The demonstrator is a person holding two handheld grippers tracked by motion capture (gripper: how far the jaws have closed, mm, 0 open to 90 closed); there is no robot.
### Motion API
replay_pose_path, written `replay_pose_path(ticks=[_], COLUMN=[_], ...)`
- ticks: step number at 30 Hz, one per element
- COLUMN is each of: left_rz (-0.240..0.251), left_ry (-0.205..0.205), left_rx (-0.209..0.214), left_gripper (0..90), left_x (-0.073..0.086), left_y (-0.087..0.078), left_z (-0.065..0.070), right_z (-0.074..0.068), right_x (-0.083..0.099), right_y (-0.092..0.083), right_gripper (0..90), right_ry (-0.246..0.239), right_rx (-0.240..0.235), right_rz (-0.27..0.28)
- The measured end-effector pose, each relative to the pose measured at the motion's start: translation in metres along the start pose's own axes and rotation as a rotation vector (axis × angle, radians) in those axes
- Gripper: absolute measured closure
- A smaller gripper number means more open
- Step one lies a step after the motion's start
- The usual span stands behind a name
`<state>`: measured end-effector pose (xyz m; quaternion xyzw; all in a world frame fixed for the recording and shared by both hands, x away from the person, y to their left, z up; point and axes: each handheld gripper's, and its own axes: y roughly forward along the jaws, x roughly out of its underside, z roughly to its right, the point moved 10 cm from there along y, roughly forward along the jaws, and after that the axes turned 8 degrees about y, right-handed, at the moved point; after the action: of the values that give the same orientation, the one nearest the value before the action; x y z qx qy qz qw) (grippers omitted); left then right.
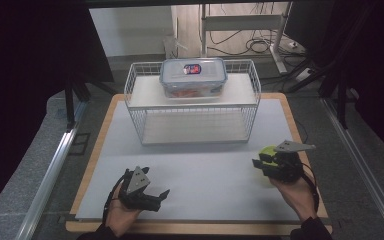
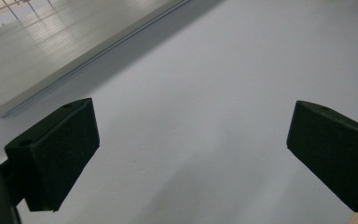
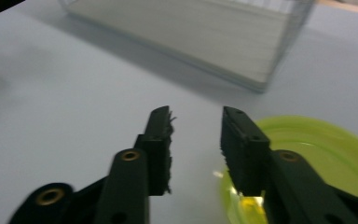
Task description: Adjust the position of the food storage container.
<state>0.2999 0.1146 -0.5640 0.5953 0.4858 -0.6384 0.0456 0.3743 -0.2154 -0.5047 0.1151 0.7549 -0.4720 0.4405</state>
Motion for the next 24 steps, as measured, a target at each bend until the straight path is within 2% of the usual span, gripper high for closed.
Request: replay_pose_path(ticks=[1,2,5,8,9,10,16,24], left_rz=[-0.001,-0.004,-0.006,-0.01,-0.01,-0.012,-0.022,-0.035], left_ry=[0.0,-0.002,-0.004,-0.006,-0.006,-0.009,-0.01,-0.012], left_rx=[0.001,0.004,0.006,0.008,0.008,0.01,0.013,0.02], left_gripper=[2.4,2.4,2.6,2.7,2.8,2.8,2.9,3.1], left_x=[0.0,0.001,0.002,0.003,0.003,0.003,0.005,0.007], left_y=[0.0,0.001,0.001,0.002,0.002,0.002,0.004,0.005], left_z=[0.0,0.0,0.0,0.0,0.0,0.0,0.001,0.001], right_z=[0.007,0.021,0.04,0.059,0.059,0.071,0.096,0.113], right_x=[-0.001,-0.003,-0.003,-0.002,-0.002,0.0,0.009,0.021], right_y=[-0.003,-0.008,-0.015,-0.023,-0.023,-0.028,-0.029,-0.027], right_gripper=[69.5,79.0,89.8,90.0,90.0,90.0,90.0,90.0], right_ry=[0.015,0.039,0.065,0.092,0.092,0.106,0.142,0.169], right_rx=[0.015,0.043,0.089,0.144,0.144,0.18,0.247,0.297], right_rz=[0.009,0.026,0.043,0.057,0.057,0.063,0.056,0.025])
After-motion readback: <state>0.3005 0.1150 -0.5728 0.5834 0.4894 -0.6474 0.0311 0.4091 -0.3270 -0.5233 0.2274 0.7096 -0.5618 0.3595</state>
